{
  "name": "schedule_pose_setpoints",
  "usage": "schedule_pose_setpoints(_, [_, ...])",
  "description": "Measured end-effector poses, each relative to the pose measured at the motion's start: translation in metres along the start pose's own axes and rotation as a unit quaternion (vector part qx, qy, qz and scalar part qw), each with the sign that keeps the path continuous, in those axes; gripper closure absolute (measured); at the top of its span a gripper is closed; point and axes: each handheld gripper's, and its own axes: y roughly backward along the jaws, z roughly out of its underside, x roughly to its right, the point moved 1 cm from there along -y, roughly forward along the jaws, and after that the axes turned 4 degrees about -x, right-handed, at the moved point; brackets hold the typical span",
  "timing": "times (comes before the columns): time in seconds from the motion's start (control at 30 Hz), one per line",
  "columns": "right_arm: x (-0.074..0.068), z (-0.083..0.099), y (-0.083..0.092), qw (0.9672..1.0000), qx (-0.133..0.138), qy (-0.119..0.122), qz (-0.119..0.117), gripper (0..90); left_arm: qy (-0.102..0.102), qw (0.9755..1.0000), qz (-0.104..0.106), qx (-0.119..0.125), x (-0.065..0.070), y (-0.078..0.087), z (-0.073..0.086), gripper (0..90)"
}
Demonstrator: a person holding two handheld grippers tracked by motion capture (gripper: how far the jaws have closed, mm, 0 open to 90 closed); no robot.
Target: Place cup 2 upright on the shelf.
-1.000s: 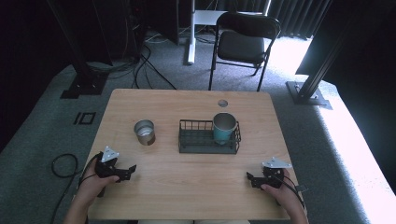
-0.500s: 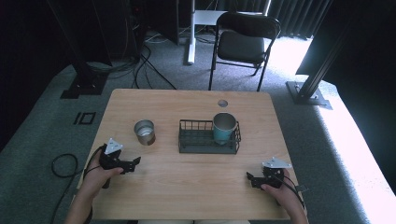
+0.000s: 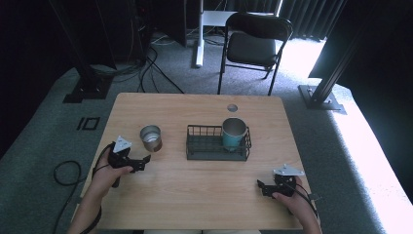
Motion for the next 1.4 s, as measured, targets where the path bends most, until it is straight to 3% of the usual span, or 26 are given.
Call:
schedule_pose_setpoints(0.43, [0.000,0.000,0.000,1.0000,0.001,0.000,-0.001,12.2,0.004,0.9999,-0.003,0.010,-0.005,-0.016,-0.022,0.5])
schedule_pose_setpoints(0.63, [0.001,0.000,0.000,1.0000,0.001,-0.002,-0.003,12.2,0.009,0.9998,0.005,0.015,-0.005,-0.023,-0.031,1.8])
schedule_pose_setpoints(0.97, [0.001,0.000,0.000,1.0000,0.001,-0.002,-0.003,12.2,0.016,0.9996,-0.008,0.020,-0.004,-0.037,-0.041,2.8])
schedule_pose_setpoints(1.4, [0.001,0.000,0.000,1.0000,0.002,-0.003,-0.003,12.2,0.005,0.9995,-0.017,0.026,-0.003,-0.050,-0.053,2.8])
